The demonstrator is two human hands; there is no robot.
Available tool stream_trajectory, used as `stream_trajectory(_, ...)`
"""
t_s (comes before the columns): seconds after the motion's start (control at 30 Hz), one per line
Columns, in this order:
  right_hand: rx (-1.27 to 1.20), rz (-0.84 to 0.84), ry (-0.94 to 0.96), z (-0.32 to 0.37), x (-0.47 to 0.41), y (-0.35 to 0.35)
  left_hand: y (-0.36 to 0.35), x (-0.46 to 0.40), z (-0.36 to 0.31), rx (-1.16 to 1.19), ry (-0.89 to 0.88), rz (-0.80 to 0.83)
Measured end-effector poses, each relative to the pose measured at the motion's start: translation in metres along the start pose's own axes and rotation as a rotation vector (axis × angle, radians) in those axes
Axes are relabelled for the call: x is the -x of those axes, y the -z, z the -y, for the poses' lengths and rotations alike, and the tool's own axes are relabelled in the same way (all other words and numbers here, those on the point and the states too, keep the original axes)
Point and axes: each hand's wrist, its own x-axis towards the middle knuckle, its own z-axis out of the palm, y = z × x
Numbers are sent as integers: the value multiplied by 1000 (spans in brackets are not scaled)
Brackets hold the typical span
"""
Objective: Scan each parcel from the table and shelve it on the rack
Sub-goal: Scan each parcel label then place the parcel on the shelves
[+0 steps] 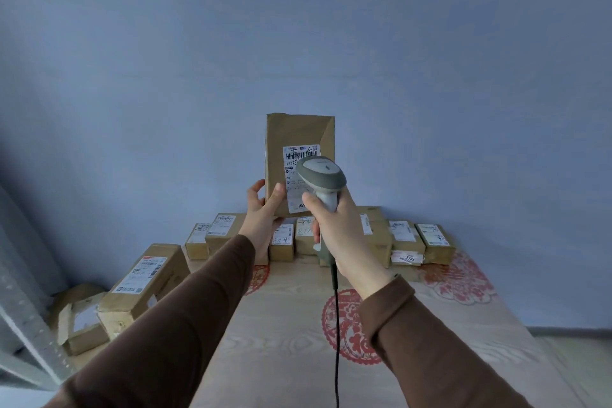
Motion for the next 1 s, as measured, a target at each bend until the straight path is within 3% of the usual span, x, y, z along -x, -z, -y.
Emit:
stream_trajectory(0.67,-3,44,41,10,5,10,-1,8,-13,24,-30,-52)
stream_trajectory(1.0,-95,-2,84,29,-2,-49,75,46,-70,37,-78,-227)
